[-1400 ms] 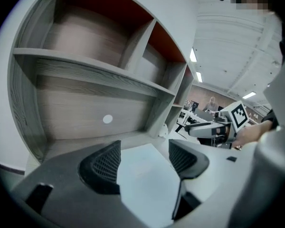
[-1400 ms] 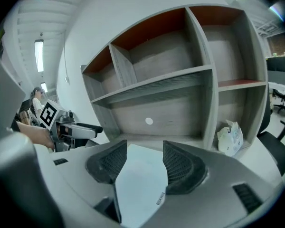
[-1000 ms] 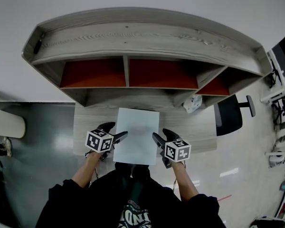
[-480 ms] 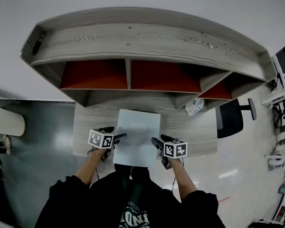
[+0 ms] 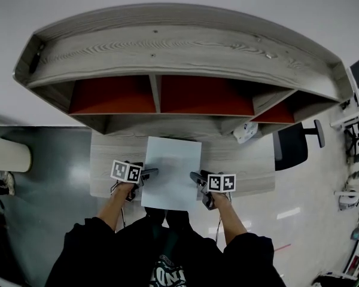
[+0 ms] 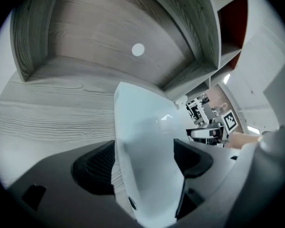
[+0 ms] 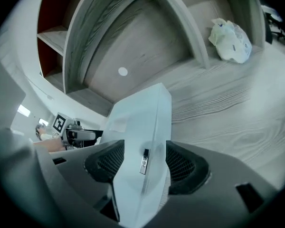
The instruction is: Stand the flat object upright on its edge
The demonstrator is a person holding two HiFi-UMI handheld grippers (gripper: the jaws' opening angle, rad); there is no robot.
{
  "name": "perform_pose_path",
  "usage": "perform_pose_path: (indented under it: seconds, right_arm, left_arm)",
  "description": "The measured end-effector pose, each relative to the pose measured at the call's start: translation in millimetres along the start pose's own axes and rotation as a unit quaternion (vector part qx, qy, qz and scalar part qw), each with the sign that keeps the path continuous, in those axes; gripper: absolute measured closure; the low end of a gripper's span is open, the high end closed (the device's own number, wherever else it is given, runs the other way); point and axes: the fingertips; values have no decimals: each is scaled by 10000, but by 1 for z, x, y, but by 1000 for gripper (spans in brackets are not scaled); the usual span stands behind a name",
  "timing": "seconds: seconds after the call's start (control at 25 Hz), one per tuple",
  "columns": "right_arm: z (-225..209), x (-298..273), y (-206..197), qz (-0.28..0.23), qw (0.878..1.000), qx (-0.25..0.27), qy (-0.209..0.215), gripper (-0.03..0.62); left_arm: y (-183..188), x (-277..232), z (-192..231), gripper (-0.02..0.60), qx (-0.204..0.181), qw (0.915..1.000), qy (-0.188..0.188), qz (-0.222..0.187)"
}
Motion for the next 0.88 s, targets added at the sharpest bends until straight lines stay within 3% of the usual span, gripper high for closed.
perform_pose_path:
  seconds: [0.28,0.88]
  right_arm:
    - [-2,-13,-11,167,9985,-363,379,346]
    - [-10,-26,-16,242,9917,-886,902,329]
  left_arm:
    - [-12,-15,7,207,286,9987,-275,335]
    - [-14,-32,15,207,601,9965,-413,415]
Point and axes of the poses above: the fingertips, and each gripper's own axes: x backward along the fingers, z to its left, y out of its top, and after that the axes turned 15 degrees about x, right-handed
